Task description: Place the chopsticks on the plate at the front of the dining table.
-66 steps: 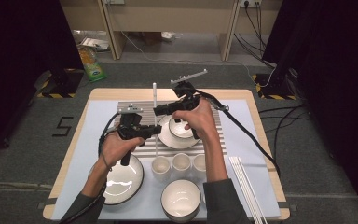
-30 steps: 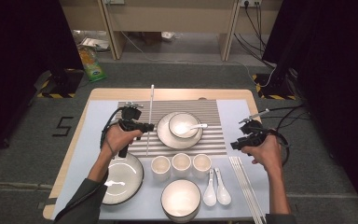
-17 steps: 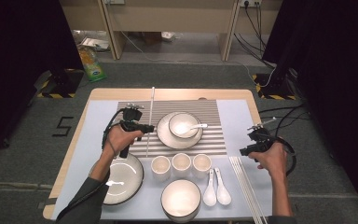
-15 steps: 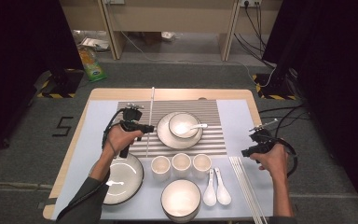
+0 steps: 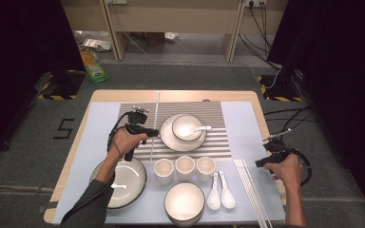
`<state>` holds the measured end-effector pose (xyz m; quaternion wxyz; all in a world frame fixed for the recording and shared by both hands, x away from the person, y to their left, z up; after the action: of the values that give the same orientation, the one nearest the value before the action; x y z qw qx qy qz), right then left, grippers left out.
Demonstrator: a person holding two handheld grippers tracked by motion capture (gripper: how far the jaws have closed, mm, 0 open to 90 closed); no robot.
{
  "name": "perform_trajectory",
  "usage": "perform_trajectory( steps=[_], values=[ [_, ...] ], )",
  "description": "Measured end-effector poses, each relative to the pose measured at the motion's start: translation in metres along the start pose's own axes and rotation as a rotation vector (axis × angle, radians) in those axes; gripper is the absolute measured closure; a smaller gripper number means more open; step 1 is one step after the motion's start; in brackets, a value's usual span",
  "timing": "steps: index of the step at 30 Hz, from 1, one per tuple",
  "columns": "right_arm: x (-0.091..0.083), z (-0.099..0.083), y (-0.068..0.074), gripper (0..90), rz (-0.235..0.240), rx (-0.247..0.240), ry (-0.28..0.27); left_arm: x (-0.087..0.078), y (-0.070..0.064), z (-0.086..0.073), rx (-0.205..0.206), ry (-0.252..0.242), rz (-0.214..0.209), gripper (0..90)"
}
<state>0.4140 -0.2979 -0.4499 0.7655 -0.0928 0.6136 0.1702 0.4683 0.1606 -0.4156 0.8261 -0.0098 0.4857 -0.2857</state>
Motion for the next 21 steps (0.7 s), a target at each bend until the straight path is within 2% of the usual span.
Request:
perform_trajectory(
  steps=[8,21],
  values=[
    [0.013,-0.003,0.000,59.0,-0.009,-0.013,0.030,0.003,0.002,0.000,-0.002,0.014,0.005,84.9],
    [0.013,-0.003,0.002,58.5,-0.016,-0.008,0.028,0.011,-0.001,0.003,-0.003,0.032,0.016,85.0]
  ],
)
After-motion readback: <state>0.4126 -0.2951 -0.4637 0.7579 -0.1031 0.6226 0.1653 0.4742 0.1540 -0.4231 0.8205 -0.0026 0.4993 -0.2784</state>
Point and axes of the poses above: each handheld gripper's, and its own axes: x roughly forward along the jaws, z roughly out of its top, y roughly to its left, the point moved 1 cm from there along x, roughly forward along the jaws, and after that the axes turned 7 degrees about y, right-handed, at the moved point
